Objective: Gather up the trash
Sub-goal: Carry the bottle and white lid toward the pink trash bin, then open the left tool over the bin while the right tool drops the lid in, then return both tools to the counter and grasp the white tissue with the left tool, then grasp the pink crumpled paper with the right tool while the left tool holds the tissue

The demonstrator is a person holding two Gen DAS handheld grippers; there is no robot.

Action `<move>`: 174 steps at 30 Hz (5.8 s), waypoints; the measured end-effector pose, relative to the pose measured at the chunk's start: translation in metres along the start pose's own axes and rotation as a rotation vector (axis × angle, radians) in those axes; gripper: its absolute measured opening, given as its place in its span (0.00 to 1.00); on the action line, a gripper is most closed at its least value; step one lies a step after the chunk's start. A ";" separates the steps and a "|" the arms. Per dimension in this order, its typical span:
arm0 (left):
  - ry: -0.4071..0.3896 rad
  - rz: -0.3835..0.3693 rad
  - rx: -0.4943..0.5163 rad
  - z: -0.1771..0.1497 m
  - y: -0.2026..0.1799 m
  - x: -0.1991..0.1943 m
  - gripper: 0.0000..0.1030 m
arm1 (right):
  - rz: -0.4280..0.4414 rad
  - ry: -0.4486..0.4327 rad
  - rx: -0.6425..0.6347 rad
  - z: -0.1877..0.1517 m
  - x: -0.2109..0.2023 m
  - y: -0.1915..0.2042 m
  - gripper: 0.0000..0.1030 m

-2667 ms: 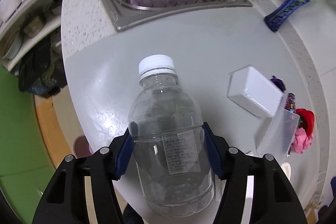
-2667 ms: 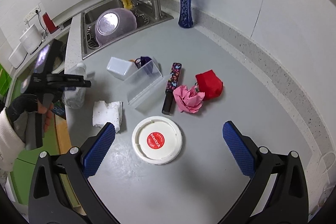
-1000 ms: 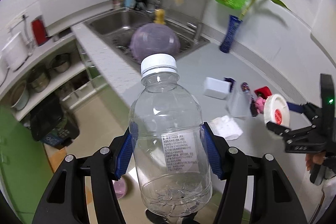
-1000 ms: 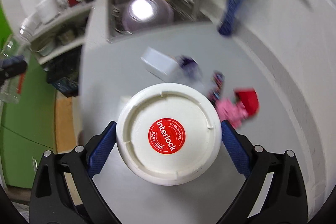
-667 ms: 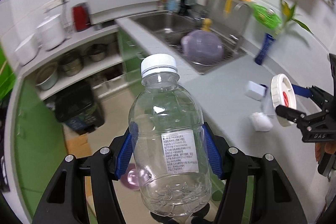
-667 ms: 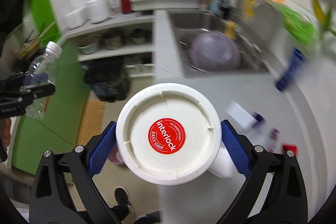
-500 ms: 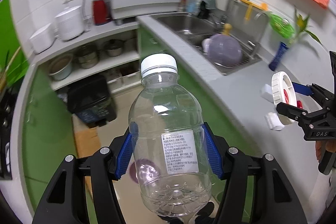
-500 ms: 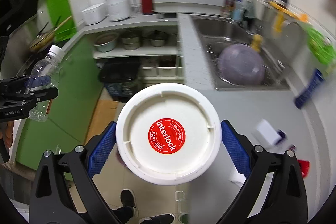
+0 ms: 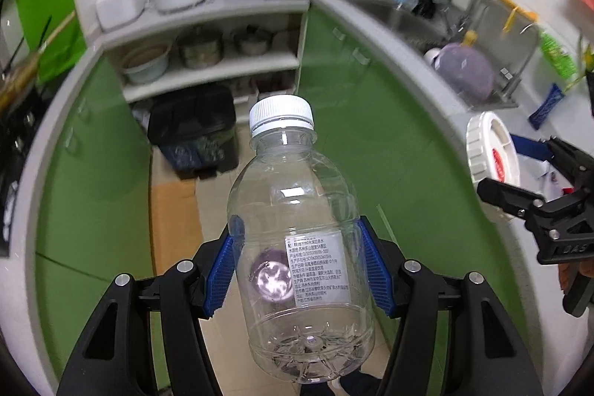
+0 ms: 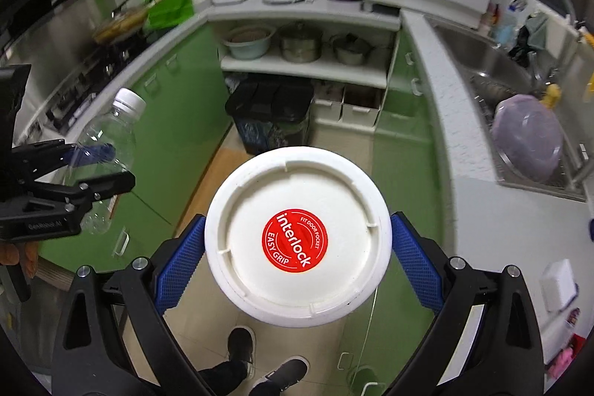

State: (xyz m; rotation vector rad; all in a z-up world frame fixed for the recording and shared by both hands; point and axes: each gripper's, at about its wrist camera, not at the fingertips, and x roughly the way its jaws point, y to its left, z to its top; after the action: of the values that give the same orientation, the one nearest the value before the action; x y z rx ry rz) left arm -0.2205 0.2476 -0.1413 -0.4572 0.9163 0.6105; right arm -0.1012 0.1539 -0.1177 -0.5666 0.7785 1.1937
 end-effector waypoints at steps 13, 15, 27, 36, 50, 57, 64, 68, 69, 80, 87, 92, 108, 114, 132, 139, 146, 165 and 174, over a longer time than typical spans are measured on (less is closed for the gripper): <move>0.110 -0.030 -0.101 -0.118 0.058 0.252 0.58 | -0.017 0.075 -0.048 -0.112 0.220 -0.004 0.92; 0.117 -0.031 -0.115 -0.129 0.066 0.282 0.59 | -0.014 0.095 -0.047 -0.135 0.257 -0.007 0.92; 0.158 -0.068 -0.210 -0.157 0.097 0.367 0.95 | 0.004 0.160 -0.071 -0.191 0.346 -0.009 0.92; 0.102 -0.056 -0.285 -0.160 0.128 0.335 0.95 | 0.077 0.186 -0.122 -0.188 0.372 0.023 0.92; 0.026 0.040 -0.364 -0.176 0.192 0.299 0.95 | 0.178 0.224 -0.233 -0.174 0.433 0.092 0.95; 0.017 0.047 -0.374 -0.179 0.199 0.299 0.95 | 0.157 0.230 -0.211 -0.175 0.447 0.088 0.97; 0.024 0.020 -0.336 -0.159 0.176 0.277 0.95 | 0.133 0.222 -0.181 -0.163 0.412 0.074 0.97; 0.018 0.010 -0.298 -0.134 0.150 0.241 0.95 | 0.119 0.205 -0.145 -0.144 0.365 0.061 0.97; 0.015 0.007 -0.290 -0.127 0.143 0.230 0.95 | 0.114 0.198 -0.136 -0.137 0.347 0.057 0.97; -0.063 -0.029 -0.121 -0.020 0.029 0.044 0.95 | 0.052 0.111 -0.015 -0.054 0.101 0.004 0.97; -0.112 -0.119 0.032 0.041 -0.058 -0.023 0.95 | -0.077 0.005 0.127 -0.044 -0.036 -0.055 0.97; -0.122 -0.224 0.160 0.065 -0.129 -0.034 0.95 | -0.200 -0.042 0.249 -0.065 -0.102 -0.106 0.97; -0.047 -0.504 0.588 0.057 -0.334 -0.032 0.95 | -0.560 -0.088 0.682 -0.204 -0.238 -0.228 0.97; -0.001 -0.522 0.684 0.033 -0.382 -0.016 0.95 | -0.585 -0.082 0.739 -0.230 -0.252 -0.247 0.97; 0.204 -0.394 0.777 -0.007 -0.459 0.093 0.95 | -0.534 -0.023 0.769 -0.261 -0.232 -0.305 0.97; 0.201 -0.304 0.791 -0.015 -0.465 0.114 0.95 | -0.515 0.002 0.772 -0.271 -0.225 -0.319 0.97; 0.213 -0.313 0.787 -0.022 -0.470 0.121 0.81 | -0.502 0.017 0.770 -0.272 -0.219 -0.329 0.97; 0.193 -0.443 0.718 0.000 -0.467 0.074 0.28 | -0.462 0.031 0.773 -0.271 -0.195 -0.360 0.97; 0.143 -0.446 0.679 0.017 -0.461 0.055 0.27 | -0.438 0.096 0.759 -0.267 -0.152 -0.383 0.93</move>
State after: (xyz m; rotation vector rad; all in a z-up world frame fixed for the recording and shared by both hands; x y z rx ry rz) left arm 0.1193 -0.0681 -0.1281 -0.0789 1.0509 -0.1536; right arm 0.1789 -0.2463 -0.1689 -0.1414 1.0473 0.4105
